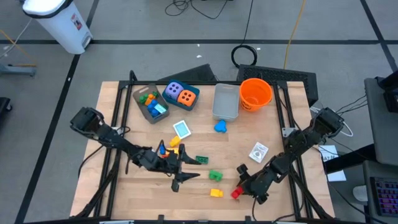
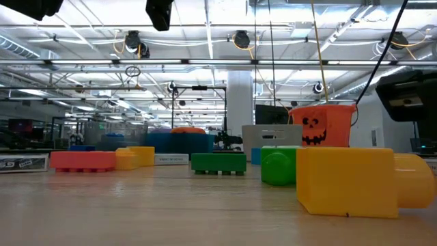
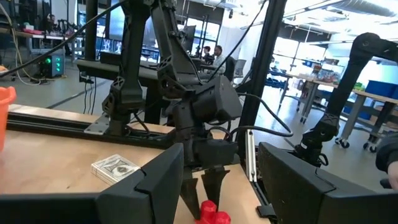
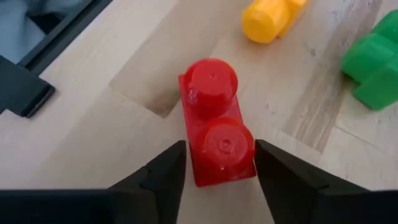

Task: Pick & Place Toys
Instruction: Put the red game piece into the black bin

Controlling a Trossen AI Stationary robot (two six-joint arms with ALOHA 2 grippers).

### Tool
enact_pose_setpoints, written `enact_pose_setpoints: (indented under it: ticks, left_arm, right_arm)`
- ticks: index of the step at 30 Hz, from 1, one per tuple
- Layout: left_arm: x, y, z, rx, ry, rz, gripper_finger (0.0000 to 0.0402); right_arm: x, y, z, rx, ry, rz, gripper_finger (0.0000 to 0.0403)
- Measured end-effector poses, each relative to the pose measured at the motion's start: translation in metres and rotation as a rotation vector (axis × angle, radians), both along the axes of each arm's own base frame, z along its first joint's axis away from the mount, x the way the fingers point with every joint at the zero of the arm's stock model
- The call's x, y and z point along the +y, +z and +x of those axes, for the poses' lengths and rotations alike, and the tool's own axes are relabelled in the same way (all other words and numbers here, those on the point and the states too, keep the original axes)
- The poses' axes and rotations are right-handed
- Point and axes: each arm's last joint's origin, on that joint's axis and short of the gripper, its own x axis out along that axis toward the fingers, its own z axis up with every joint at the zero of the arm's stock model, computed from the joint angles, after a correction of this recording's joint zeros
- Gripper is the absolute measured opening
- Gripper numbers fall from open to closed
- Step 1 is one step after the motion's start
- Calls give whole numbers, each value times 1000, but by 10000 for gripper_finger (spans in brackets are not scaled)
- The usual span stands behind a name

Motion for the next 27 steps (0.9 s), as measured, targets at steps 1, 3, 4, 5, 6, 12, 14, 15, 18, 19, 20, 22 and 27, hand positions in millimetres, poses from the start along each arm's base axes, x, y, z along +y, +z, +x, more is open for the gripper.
enact_pose_setpoints:
  ticks: [1, 3, 4, 5, 6, 12, 14, 15, 18, 19, 20, 22, 27]
  left_arm:
    - [0, 0, 0, 0, 0, 0, 216]
    - [0, 0, 0, -1, 0, 1, 216]
    - [0, 0, 0, -1, 0, 4, 216]
    - [0, 0, 0, -1, 1, 8, 216]
    - [0, 0, 0, -2, 1, 11, 216]
    - [0, 0, 0, -4, 4, 26, 216]
    - [0, 0, 0, -4, 4, 27, 216]
    - [0, 0, 0, -4, 4, 27, 216]
    - [2, 1, 0, -7, 10, 38, 216]
    - [3, 1, 1, -11, 14, 45, 216]
    - [4, 2, 2, -13, 21, 50, 216]
    - [6, 6, 5, -21, 36, 68, 216]
    - [6, 19, 27, 122, 85, 209, 216]
  right_arm:
    - [-1, -1, -1, -5, 2, 2, 167]
    - [-2, -3, -2, -13, 2, 8, 151]
    - [-2, -4, -2, -16, 2, 10, 144]
    - [-3, -4, -3, -19, 2, 13, 138]
    - [-3, -5, -3, -21, 2, 15, 134]
    - [-1, -2, 0, -73, 8, 47, 132]
    - [1, 3, 3, -124, 20, 70, 134]
    - [2, 4, 4, -148, 28, 75, 134]
    - [2, 8, 7, -209, 32, 64, 133]
    - [2, 10, 9, -224, 33, 60, 133]
    - [1, 13, 10, -240, 26, 51, 133]
    - [-4, 18, 13, -273, -4, 40, 133]
    - [-21, 38, 21, -362, -71, 24, 133]
